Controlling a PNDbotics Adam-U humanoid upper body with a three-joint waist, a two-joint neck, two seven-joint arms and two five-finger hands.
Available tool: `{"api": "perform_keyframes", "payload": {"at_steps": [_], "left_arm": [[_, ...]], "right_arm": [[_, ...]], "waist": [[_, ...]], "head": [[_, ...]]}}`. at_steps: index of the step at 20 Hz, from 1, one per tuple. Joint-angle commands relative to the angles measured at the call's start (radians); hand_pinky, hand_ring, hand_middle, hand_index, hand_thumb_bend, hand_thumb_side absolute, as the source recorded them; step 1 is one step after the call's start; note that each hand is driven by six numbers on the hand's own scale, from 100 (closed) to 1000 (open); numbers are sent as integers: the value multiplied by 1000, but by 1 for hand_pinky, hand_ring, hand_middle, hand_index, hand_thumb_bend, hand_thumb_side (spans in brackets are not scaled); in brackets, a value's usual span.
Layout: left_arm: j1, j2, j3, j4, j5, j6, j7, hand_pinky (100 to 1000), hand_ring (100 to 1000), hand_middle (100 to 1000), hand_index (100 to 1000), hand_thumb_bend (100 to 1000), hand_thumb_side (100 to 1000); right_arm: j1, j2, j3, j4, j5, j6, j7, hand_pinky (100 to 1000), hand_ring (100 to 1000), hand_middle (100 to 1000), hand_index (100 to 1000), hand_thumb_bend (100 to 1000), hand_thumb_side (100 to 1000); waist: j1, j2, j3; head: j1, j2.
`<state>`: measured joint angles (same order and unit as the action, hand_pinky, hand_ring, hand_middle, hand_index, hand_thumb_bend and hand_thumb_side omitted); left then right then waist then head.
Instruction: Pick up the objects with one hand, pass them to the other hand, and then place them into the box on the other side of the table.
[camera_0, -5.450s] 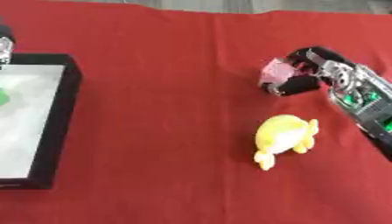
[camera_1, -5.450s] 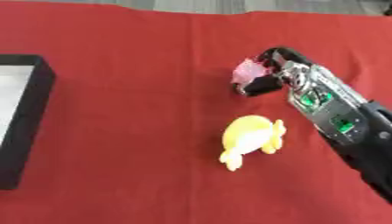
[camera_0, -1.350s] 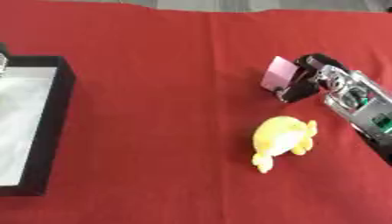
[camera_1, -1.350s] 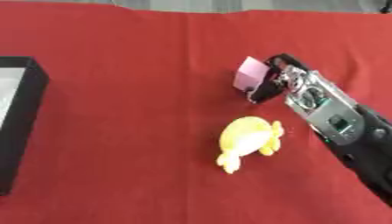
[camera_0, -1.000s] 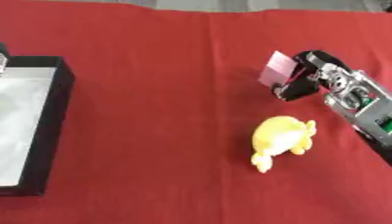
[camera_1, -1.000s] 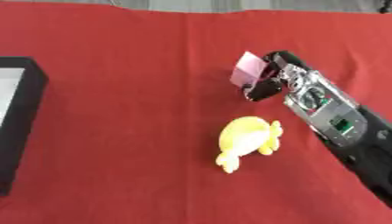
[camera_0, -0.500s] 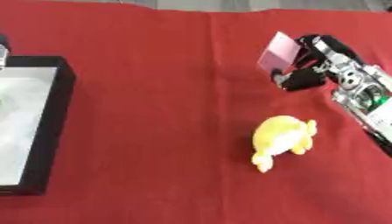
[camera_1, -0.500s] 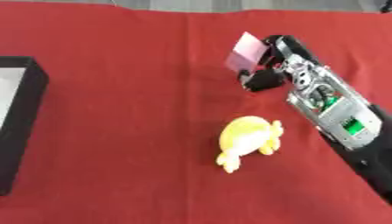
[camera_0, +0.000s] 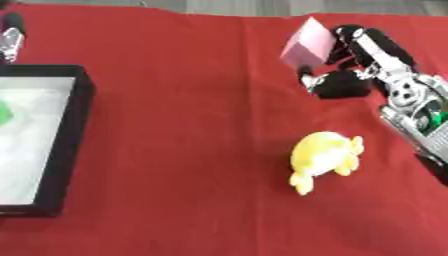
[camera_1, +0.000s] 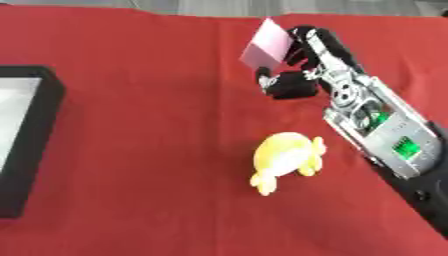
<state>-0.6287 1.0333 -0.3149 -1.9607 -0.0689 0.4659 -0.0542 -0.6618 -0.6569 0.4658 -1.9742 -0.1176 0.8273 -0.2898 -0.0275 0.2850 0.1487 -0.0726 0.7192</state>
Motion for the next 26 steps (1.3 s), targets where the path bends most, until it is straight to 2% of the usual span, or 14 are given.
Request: {"api": "perform_keyframes", "payload": {"at_steps": [1, 7, 8, 11, 15, 21, 23, 26], "left_arm": [[-46, 27, -32, -35, -18, -21, -68, 829, 684, 671, 755, 100, 249], [-123, -2, -107, -39, -41, -85, -199, 838, 714, 731, 809, 100, 256], [-134, -6, -119, -39, -43, -93, -218, 839, 718, 737, 814, 100, 279], [-161, -17, -154, -39, -49, -110, -268, 848, 729, 740, 834, 100, 430], [-208, -35, -208, -39, -70, -118, -342, 852, 744, 749, 847, 100, 552], [-258, -67, -248, -39, -100, -97, -384, 856, 753, 759, 853, 100, 554], [-276, -80, -256, -39, -106, -89, -383, 865, 759, 765, 857, 100, 498], [-309, -108, -277, -39, -123, -60, -364, 863, 760, 767, 860, 100, 468]], "right_arm": [[-22, 5, 11, -25, -25, 65, -110, 769, 730, 619, 572, 100, 100], [-26, 22, 36, -26, -45, 26, -138, 765, 728, 616, 566, 100, 100], [-27, 24, 38, -26, -45, 20, -141, 764, 727, 616, 565, 100, 100], [-29, 29, 45, -26, -48, 5, -147, 761, 726, 615, 563, 100, 100], [-32, 35, 55, -26, -51, -12, -147, 760, 724, 614, 561, 100, 100], [-33, 40, 60, -26, -38, -34, -140, 758, 723, 613, 560, 100, 100], [-34, 42, 61, -26, -34, -38, -137, 758, 723, 612, 558, 100, 100], [-36, 47, 64, -26, -23, -41, -130, 761, 724, 612, 558, 100, 100]], "waist": [[19, -40, 3], [23, -45, 11], [24, -45, 12], [26, -45, 16], [28, -44, 19], [30, -45, 23], [31, -45, 24], [33, -44, 25]], "head": [[6, -1], [12, -5], [15, -6], [18, -9], [22, -12], [24, -13], [25, -13], [26, -12]]}}
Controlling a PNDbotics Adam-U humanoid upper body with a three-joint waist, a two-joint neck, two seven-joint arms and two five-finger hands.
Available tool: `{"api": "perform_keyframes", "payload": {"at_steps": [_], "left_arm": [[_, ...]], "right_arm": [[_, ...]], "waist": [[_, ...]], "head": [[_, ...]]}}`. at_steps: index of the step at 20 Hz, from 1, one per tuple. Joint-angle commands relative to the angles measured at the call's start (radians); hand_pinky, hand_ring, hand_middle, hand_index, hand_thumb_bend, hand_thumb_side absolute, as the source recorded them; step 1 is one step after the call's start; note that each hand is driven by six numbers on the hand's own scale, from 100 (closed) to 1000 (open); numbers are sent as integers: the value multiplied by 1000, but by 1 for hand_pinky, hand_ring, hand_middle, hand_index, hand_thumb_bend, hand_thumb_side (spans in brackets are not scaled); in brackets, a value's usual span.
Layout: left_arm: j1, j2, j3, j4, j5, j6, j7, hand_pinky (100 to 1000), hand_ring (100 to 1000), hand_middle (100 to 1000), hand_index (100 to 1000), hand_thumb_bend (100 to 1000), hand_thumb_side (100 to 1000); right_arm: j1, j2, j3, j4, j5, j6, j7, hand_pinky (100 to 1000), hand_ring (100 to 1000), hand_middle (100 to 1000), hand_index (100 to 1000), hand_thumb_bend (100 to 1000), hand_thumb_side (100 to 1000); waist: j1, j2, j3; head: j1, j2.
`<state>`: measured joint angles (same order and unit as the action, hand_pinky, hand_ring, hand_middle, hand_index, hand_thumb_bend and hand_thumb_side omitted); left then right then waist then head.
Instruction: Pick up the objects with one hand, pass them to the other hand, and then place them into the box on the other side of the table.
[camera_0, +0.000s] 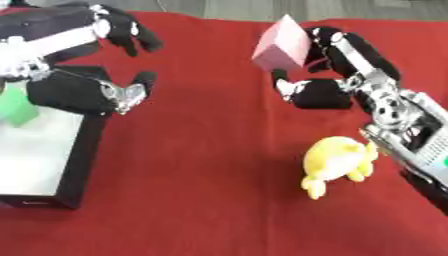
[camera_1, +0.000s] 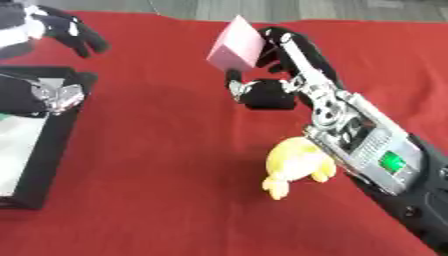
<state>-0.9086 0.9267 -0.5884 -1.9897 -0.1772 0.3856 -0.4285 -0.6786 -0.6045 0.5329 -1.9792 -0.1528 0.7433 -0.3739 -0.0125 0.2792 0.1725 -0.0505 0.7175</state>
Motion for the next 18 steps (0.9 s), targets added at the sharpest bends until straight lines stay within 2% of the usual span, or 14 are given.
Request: {"api": "perform_keyframes", "payload": {"at_steps": [1, 3, 5, 10, 11, 15, 18], "left_arm": [[-34, -6, -9, -10, -19, 27, 16, 863, 760, 767, 860, 100, 468], [-37, -10, -15, -10, -22, 33, 22, 863, 760, 767, 860, 100, 468], [-52, -23, -11, -10, -32, 43, 33, 865, 769, 779, 867, 100, 348], [-81, -62, -45, -10, -92, 104, 84, 866, 769, 778, 865, 100, 360], [-83, -66, -49, -10, -97, 109, 88, 869, 762, 765, 861, 100, 401], [-100, -96, -63, -10, -93, 145, 105, 871, 762, 764, 857, 100, 405], [-108, -106, -63, -10, -92, 159, 114, 872, 764, 766, 861, 100, 374]], "right_arm": [[-19, -4, -3, -21, 14, 45, -44, 761, 724, 612, 558, 100, 100], [-19, -4, -3, -21, 18, 47, -42, 761, 724, 612, 558, 100, 100], [-22, 1, 1, -21, 23, 45, -39, 763, 725, 612, 557, 100, 100], [-21, 4, 6, -21, 51, 40, -27, 764, 725, 611, 556, 100, 100], [-21, 5, 7, -21, 55, 40, -24, 769, 725, 609, 555, 100, 100], [-20, 8, 22, -21, 98, 25, -4, 771, 725, 608, 555, 100, 100], [-21, 14, 31, -21, 129, 19, 20, 773, 726, 607, 555, 100, 100]], "waist": [[18, -39, 2], [18, -39, 2], [19, -37, 3], [20, -36, 5], [20, -36, 5], [21, -36, 6], [22, -35, 7]], "head": [[4, -10], [4, -10], [5, -10], [6, -11], [7, -11], [11, -10], [12, -13]]}}
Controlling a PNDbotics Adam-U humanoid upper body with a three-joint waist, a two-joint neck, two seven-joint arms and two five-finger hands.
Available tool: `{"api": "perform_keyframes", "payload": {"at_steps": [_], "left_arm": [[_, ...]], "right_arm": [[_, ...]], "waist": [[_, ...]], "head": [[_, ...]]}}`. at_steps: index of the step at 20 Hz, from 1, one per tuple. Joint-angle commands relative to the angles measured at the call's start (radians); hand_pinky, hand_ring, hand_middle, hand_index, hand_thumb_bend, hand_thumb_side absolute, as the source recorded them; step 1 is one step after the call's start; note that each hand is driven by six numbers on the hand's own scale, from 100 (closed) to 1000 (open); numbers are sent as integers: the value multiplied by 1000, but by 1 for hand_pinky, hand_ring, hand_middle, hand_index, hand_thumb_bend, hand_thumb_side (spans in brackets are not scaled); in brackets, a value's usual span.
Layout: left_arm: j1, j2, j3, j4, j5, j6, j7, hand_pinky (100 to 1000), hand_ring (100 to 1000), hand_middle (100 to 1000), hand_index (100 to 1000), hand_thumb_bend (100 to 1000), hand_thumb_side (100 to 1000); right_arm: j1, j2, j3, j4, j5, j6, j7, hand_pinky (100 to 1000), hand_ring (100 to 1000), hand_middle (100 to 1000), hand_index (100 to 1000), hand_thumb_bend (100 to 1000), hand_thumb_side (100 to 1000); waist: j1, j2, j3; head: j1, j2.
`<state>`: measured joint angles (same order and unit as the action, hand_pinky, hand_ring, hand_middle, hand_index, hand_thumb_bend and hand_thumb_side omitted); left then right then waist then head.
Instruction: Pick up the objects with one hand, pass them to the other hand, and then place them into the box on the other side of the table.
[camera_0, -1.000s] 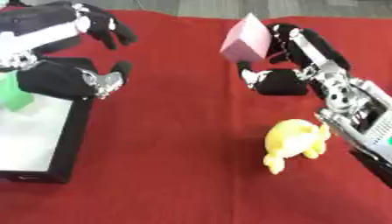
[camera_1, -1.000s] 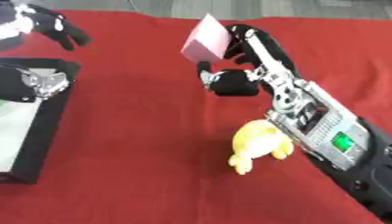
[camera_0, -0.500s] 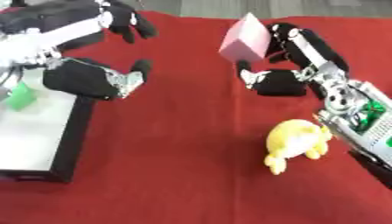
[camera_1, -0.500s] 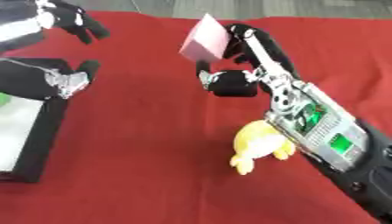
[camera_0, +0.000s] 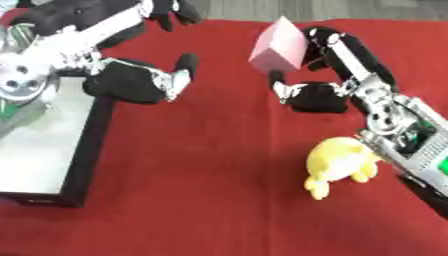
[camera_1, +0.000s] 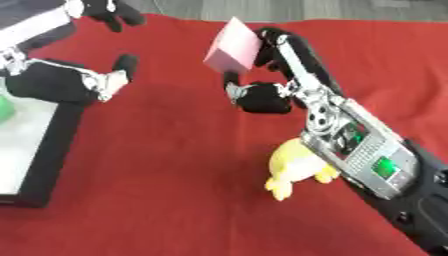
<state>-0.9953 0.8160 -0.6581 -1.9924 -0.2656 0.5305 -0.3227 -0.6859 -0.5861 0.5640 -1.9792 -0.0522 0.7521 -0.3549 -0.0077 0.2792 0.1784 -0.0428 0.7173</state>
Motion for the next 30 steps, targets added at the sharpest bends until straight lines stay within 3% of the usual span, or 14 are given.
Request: {"api": "perform_keyframes", "payload": {"at_steps": [1, 9, 10, 15, 16, 17, 18, 30], "left_arm": [[-26, -2, 6, -8, -4, 18, 11, 875, 767, 769, 861, 100, 359], [-50, -39, -8, -8, -24, 32, -2, 889, 774, 768, 858, 100, 390], [-51, -40, -12, -8, -27, 29, -6, 911, 787, 774, 859, 100, 577], [-52, -44, -13, -8, -79, 1, -31, 949, 791, 753, 849, 100, 626], [-51, -46, -13, -8, -89, -5, -34, 1000, 819, 766, 862, 100, 425], [-51, -47, -14, -8, -96, -12, -41, 1000, 819, 766, 862, 100, 425], [-50, -48, -16, -8, -101, -17, -49, 1000, 831, 773, 870, 100, 202], [-53, -72, -11, -8, -90, -37, -129, 1000, 839, 767, 886, 100, 208]], "right_arm": [[-14, -2, 2, -21, 38, 8, 9, 775, 726, 607, 555, 100, 100], [-17, 4, 8, -21, 106, -10, 57, 780, 727, 604, 554, 100, 100], [-17, 4, 9, -21, 111, -11, 61, 782, 726, 603, 553, 100, 100], [-17, 5, 9, -21, 128, -13, 77, 782, 726, 602, 552, 100, 100], [-18, 5, 9, -21, 129, -13, 78, 782, 726, 602, 551, 100, 100], [-18, 5, 8, -21, 130, -13, 79, 782, 726, 602, 551, 100, 100], [-18, 5, 7, -21, 130, -13, 79, 781, 726, 602, 551, 100, 100], [-25, 12, 10, -21, 138, -23, 81, 782, 725, 600, 547, 100, 100]], "waist": [[17, -35, 1], [14, -35, -1], [14, -34, -1], [14, -33, -1], [13, -32, -1], [13, -32, -1], [13, -31, -1], [9, -29, -3]], "head": [[5, -14], [11, -19], [12, -19], [11, -19], [11, -19], [10, -20], [10, -21], [13, -26]]}}
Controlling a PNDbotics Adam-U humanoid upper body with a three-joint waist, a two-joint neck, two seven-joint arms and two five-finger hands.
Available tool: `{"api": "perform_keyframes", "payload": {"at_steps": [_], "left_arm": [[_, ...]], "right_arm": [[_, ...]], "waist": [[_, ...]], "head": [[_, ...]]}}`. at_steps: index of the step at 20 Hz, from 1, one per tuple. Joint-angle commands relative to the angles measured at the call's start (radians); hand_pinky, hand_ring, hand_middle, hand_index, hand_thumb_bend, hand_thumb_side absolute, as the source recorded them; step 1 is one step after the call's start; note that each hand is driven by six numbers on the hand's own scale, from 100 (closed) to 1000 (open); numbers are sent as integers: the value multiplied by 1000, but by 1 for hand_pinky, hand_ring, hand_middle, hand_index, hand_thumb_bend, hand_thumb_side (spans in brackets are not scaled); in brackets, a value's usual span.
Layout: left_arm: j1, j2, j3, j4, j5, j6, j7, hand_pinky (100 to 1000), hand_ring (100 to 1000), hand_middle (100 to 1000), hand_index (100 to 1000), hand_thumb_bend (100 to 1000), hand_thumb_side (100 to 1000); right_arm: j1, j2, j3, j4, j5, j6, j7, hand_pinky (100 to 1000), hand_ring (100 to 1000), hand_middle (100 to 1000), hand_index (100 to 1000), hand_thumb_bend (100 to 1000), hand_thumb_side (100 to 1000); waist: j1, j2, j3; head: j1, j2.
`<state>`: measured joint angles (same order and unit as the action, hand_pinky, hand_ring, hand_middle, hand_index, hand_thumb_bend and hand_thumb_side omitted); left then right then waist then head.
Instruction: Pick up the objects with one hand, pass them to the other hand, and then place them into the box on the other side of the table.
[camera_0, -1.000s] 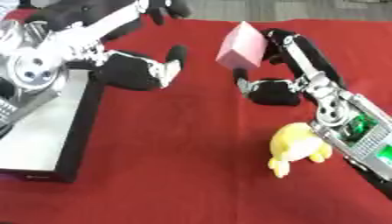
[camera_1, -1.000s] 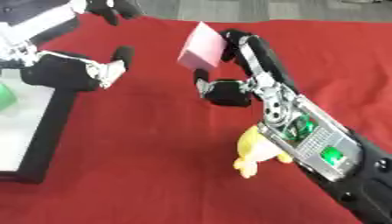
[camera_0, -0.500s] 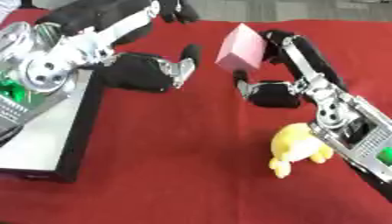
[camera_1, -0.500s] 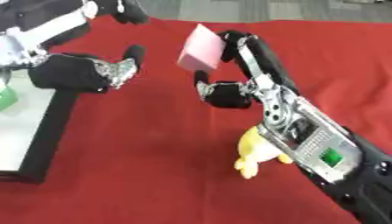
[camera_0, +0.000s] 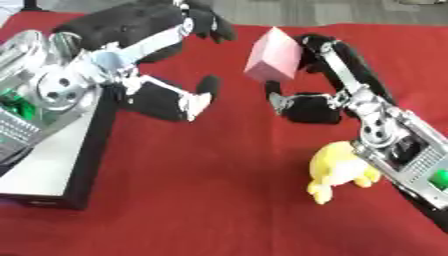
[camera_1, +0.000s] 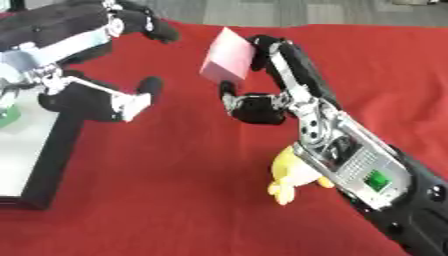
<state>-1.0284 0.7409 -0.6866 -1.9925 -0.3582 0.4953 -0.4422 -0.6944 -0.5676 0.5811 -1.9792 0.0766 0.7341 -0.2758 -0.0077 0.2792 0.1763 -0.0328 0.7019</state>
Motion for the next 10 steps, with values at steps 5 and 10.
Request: {"api": "perform_keyframes", "payload": {"at_steps": [5, 10], "left_arm": [[-24, -12, 17, -7, 8, -6, -29, 1000, 844, 771, 910, 100, 195], [-25, -21, 16, -7, -5, 2, -47, 1000, 855, 782, 933, 100, 403]], "right_arm": [[-21, -2, -4, -21, 18, -13, 6, 783, 725, 598, 545, 100, 100], [-22, 0, -2, -21, 28, -16, 11, 780, 722, 602, 540, 100, 100]], "waist": [[9, -27, -2], [10, -25, -4]], "head": [[5, -11], [6, -13]]}}
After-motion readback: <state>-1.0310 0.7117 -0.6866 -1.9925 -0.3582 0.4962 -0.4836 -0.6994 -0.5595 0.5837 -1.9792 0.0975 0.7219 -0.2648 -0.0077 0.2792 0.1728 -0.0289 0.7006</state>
